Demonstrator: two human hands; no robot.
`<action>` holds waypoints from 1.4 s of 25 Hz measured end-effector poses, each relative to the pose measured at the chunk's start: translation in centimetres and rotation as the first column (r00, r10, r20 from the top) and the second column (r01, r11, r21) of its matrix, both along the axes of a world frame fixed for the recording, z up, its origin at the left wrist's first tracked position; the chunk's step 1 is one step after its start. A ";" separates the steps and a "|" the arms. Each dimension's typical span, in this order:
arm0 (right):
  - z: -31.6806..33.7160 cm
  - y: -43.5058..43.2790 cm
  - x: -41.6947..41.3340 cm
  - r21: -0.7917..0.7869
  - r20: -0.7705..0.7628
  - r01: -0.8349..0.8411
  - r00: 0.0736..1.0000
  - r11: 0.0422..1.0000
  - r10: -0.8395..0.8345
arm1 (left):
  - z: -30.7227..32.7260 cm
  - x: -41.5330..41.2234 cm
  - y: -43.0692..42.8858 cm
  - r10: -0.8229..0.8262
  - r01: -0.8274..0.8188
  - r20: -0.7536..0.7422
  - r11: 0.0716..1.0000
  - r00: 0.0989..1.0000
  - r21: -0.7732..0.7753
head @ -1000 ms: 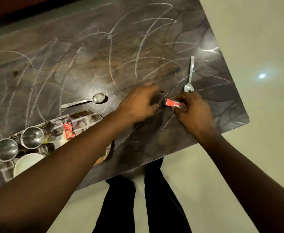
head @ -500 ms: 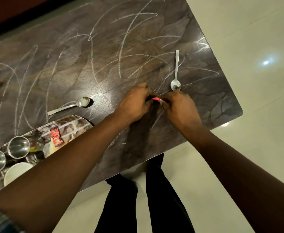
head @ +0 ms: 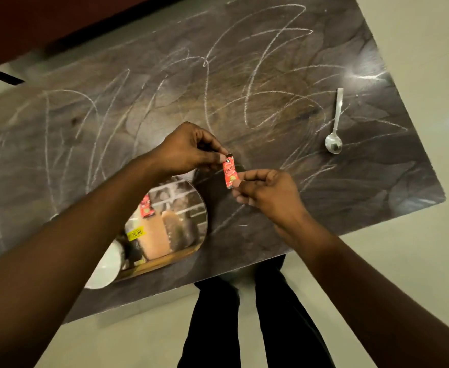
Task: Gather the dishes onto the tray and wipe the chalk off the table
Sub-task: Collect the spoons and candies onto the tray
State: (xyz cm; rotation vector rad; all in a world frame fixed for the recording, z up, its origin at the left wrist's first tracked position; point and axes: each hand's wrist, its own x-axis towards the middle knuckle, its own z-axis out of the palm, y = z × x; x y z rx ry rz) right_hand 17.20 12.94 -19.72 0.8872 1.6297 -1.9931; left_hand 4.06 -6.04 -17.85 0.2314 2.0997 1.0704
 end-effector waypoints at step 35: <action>-0.4 -10.7 -4.1 0.622 -0.114 -0.090 0.972 0.778 0.203 | -1.1 0.3 -15.2 -0.138 -0.068 -0.434 0.902 0.890 -0.425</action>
